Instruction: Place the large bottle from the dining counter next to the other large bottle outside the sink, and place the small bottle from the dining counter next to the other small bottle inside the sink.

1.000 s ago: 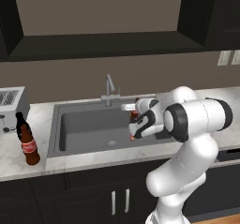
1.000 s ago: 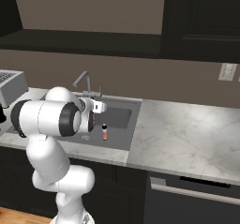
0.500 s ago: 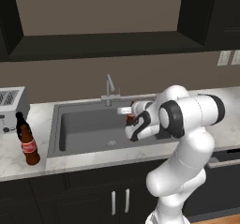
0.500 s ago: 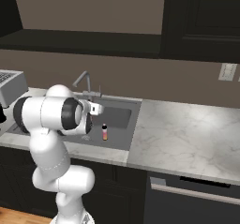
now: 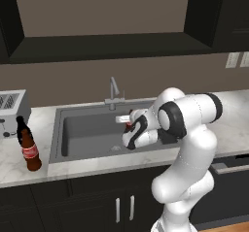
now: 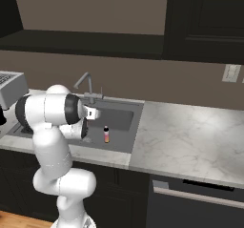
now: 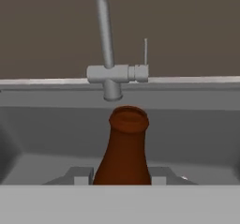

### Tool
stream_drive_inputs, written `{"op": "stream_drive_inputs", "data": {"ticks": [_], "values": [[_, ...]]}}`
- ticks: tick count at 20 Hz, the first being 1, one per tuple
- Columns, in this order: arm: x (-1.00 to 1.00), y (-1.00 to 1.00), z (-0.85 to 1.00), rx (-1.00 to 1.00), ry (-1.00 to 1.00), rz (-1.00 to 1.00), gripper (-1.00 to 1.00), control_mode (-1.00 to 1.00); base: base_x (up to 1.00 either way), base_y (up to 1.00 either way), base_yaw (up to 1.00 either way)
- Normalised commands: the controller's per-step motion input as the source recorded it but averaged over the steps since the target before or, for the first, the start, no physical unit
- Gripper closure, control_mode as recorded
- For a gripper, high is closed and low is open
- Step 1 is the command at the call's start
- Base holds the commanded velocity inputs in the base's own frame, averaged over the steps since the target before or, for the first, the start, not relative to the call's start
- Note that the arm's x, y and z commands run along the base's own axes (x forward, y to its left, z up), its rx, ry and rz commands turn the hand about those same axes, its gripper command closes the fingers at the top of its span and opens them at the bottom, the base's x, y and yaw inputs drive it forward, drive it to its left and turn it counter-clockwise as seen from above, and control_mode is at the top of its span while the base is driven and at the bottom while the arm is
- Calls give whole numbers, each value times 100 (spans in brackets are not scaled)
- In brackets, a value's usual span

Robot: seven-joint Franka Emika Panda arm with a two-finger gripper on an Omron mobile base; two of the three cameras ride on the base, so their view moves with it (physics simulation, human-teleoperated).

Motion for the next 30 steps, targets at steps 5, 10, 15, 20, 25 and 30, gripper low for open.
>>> {"op": "stream_drive_inputs", "data": {"ticks": [5,10,15,20,25,30], "values": [[21,32,-29,0,0,0,100,-100,0,0,0],[35,17,-13,0,0,0,100,-100,0,0,0],[31,18,-16,0,0,0,100,-100,0,0,0],[29,17,-20,0,0,0,100,-100,0,0,0],[19,12,-18,0,0,0,100,-100,0,0,0],[7,3,-19,0,0,0,100,-100,0,0,0]]}}
